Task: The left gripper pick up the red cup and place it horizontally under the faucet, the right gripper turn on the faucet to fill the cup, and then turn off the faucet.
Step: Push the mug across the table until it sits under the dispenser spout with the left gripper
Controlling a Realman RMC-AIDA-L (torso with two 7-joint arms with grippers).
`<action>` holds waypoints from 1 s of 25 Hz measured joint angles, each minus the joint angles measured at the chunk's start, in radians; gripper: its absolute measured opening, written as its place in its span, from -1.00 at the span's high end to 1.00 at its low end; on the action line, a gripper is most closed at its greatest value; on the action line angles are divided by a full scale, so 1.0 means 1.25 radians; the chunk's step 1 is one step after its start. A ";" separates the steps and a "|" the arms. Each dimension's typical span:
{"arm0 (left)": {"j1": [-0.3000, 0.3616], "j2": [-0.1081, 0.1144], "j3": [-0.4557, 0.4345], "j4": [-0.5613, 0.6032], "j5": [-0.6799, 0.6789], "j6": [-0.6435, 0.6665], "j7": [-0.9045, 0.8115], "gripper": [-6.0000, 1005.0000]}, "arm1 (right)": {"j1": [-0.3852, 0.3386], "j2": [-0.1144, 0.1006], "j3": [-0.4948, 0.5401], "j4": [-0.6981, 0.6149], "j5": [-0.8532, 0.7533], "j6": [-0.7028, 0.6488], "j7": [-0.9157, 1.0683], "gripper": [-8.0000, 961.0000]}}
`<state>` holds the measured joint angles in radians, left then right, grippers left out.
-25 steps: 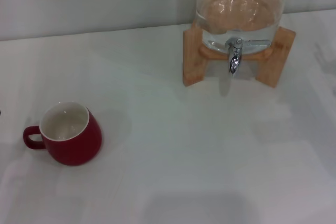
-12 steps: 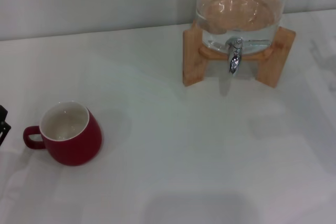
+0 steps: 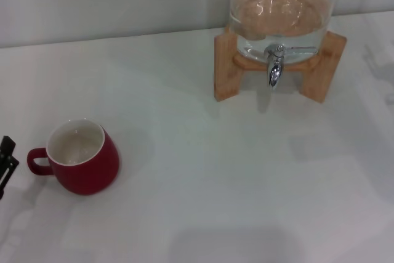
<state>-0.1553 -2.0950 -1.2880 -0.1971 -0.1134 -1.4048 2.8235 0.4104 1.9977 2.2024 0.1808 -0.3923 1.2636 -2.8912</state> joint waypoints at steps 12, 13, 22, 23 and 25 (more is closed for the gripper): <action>0.012 -0.001 0.025 0.008 0.000 0.010 0.001 -0.77 | 0.014 0.000 0.000 0.010 0.001 -0.026 -0.007 -0.29; 0.015 0.000 0.025 0.008 0.000 0.011 0.001 -0.77 | 0.015 0.000 0.000 0.011 0.001 -0.028 -0.007 -0.29; 0.020 0.000 0.044 0.008 0.001 0.040 0.000 -0.77 | 0.016 0.000 0.000 0.018 0.001 -0.029 -0.007 -0.29; 0.020 0.000 0.046 0.008 0.001 0.042 0.000 -0.77 | 0.016 0.000 0.000 0.018 0.001 -0.029 -0.007 -0.29; 0.020 -0.001 0.047 0.008 0.001 0.044 -0.001 -0.77 | 0.016 0.000 0.000 0.019 0.001 -0.029 -0.007 -0.29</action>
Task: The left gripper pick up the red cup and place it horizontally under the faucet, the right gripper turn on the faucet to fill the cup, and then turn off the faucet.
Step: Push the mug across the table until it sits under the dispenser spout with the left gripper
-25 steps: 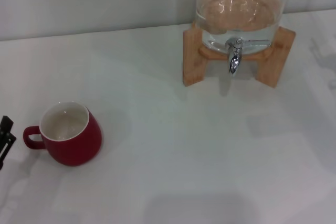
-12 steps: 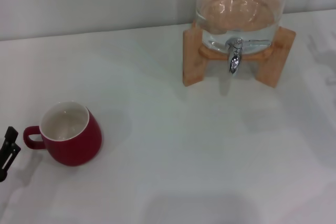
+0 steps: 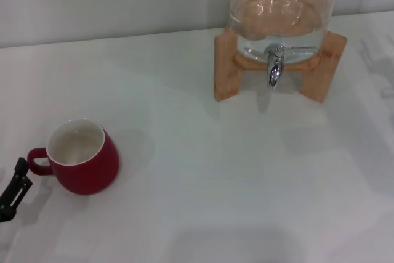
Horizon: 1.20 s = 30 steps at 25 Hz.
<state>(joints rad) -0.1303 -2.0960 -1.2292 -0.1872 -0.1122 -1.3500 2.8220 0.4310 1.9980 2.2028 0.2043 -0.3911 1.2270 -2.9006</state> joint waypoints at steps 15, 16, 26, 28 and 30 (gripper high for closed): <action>0.010 0.000 0.018 0.000 -0.001 0.003 -0.004 -0.77 | 0.003 0.002 0.000 0.000 0.000 0.000 0.000 -0.29; 0.011 0.000 0.021 0.000 -0.001 0.004 -0.004 -0.77 | 0.003 0.002 0.000 0.000 0.000 0.000 0.000 -0.29; 0.016 0.001 0.025 -0.004 -0.008 0.051 -0.005 -0.77 | 0.000 0.003 0.000 0.000 0.000 0.002 0.000 -0.29; 0.017 0.001 0.023 -0.006 -0.010 0.051 -0.005 -0.77 | -0.002 0.003 0.000 0.000 0.000 0.003 0.000 -0.29; 0.017 0.000 0.023 -0.006 -0.012 0.051 -0.005 -0.77 | -0.002 0.003 0.000 0.000 0.000 0.004 0.000 -0.29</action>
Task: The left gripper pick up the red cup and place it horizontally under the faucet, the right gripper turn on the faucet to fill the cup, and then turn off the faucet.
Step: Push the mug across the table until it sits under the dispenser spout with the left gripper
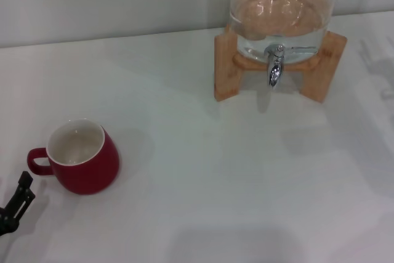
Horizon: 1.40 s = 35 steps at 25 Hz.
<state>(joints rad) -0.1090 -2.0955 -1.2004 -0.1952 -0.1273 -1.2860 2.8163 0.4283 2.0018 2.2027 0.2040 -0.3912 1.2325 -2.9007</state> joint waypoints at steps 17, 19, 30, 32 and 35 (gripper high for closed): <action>-0.018 0.002 -0.003 -0.001 -0.023 0.022 -0.001 -0.77 | 0.004 0.000 0.000 0.000 0.000 0.003 0.000 -0.29; -0.022 0.003 -0.003 -0.001 -0.024 0.026 -0.001 -0.77 | 0.004 0.001 0.000 0.001 0.000 0.003 0.000 -0.29; -0.045 0.008 0.004 0.000 -0.014 0.052 0.000 -0.77 | 0.004 0.004 0.000 0.001 0.000 0.027 0.000 -0.29; -0.046 0.008 0.004 0.002 -0.013 0.052 0.000 -0.77 | 0.004 0.004 0.000 0.001 0.000 0.027 0.000 -0.29; -0.049 0.009 0.000 0.003 -0.015 0.054 0.000 -0.77 | 0.004 0.004 0.000 0.001 0.000 0.027 0.000 -0.29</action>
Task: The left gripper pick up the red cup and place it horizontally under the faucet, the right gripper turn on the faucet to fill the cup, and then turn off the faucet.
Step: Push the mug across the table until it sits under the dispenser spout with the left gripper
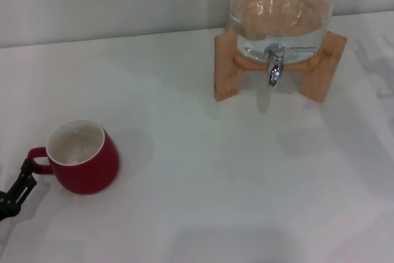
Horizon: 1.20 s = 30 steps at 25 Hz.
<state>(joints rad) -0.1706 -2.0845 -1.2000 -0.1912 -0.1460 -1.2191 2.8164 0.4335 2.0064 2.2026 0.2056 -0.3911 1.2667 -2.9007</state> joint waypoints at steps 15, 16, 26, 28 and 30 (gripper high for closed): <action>-0.021 0.001 0.006 -0.004 0.010 0.030 0.001 -0.77 | 0.003 0.001 0.000 0.000 0.000 0.010 0.000 -0.29; -0.022 0.001 0.004 -0.004 0.010 0.031 0.001 -0.77 | 0.004 0.001 0.000 0.000 0.000 0.010 0.000 -0.29; -0.045 0.002 0.001 -0.004 0.011 0.059 0.000 -0.77 | 0.007 0.000 0.000 0.001 0.000 0.010 0.000 -0.29; -0.050 0.002 0.001 -0.004 0.010 0.064 0.000 -0.77 | 0.007 0.000 0.000 0.001 0.000 0.010 0.000 -0.29; -0.057 0.002 0.000 -0.004 0.009 0.075 0.000 -0.77 | 0.007 0.000 0.000 0.003 0.000 0.009 0.000 -0.29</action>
<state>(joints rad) -0.2416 -2.0815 -1.1994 -0.1958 -0.1347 -1.1256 2.8164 0.4418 2.0064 2.2028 0.2090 -0.3912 1.2786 -2.9007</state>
